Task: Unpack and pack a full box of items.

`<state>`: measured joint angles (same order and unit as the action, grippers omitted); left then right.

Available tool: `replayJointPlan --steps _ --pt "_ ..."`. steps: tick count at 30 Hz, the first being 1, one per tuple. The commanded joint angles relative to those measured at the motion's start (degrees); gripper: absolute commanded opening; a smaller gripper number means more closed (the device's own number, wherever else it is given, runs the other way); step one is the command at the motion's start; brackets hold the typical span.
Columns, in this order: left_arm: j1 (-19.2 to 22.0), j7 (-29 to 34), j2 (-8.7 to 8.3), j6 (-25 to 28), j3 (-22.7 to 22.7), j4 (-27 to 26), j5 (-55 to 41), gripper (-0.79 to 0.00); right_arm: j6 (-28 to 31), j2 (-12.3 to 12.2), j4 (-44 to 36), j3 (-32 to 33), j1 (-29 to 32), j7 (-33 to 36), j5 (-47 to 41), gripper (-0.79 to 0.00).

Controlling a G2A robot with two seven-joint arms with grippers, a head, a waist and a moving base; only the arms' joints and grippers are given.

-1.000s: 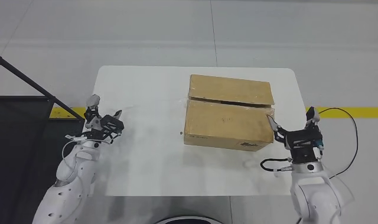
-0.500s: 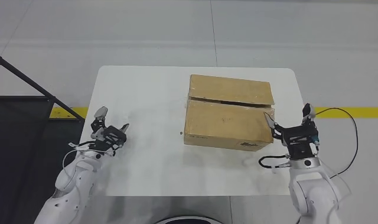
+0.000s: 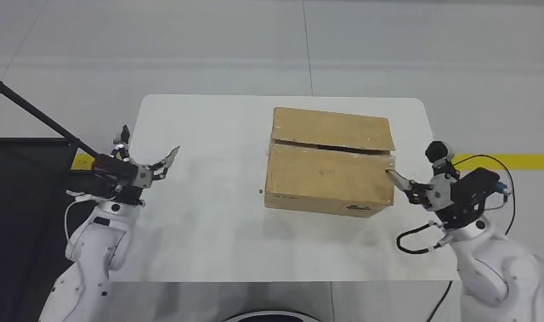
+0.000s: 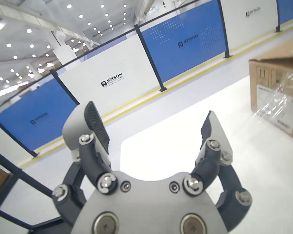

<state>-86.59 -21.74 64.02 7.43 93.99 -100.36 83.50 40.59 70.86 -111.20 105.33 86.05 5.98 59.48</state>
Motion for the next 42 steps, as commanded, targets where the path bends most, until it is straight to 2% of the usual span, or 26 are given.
replayJointPlan --steps 1,4,13,15,19,26,29,34,42 --pt "0.54 1.23 0.11 0.11 0.75 -0.05 -3.76 0.0 1.31 -0.41 0.05 1.55 -0.73 4.11 -6.1 0.0" --pt "1.05 2.48 0.22 -2.19 1.56 0.25 -4.05 0.0 1.49 -0.62 -0.41 2.44 -0.89 5.66 -7.24 0.0" --pt "1.05 2.48 0.22 -2.19 1.56 0.25 -4.05 0.0 1.49 -0.62 -0.41 2.44 -0.89 5.66 -7.24 0.0" --pt "1.23 2.93 0.29 -1.21 1.13 -0.24 -5.14 0.0 -0.08 -0.63 -0.12 1.88 -1.1 6.56 -8.1 0.0" --pt "2.49 2.93 0.42 0.34 0.31 -0.79 -6.15 0.0 -3.75 -1.09 4.86 0.6 -4.93 14.42 -17.84 0.0" --pt "3.15 2.62 0.59 0.95 0.68 0.53 -7.43 0.0 -9.94 -2.69 22.4 0.81 -16.06 34.98 -48.22 0.0" --pt "3.17 2.7 0.62 1.06 1.19 1.08 -7.82 0.0 -11.73 -3.34 28.3 0.74 -19.51 42.71 -57.7 0.0" --pt "3.28 3.17 0.75 1.03 1.57 1.4 -8.94 0.0 -12.1 -3.86 35.2 -1.8 -22.94 50.35 -65.04 0.0" --pt "3.73 3.91 1.03 1.45 1.05 1.67 -10.63 0.0 -9.71 -4.06 41.2 -6.12 -24.81 52.01 -67.6 0.0"
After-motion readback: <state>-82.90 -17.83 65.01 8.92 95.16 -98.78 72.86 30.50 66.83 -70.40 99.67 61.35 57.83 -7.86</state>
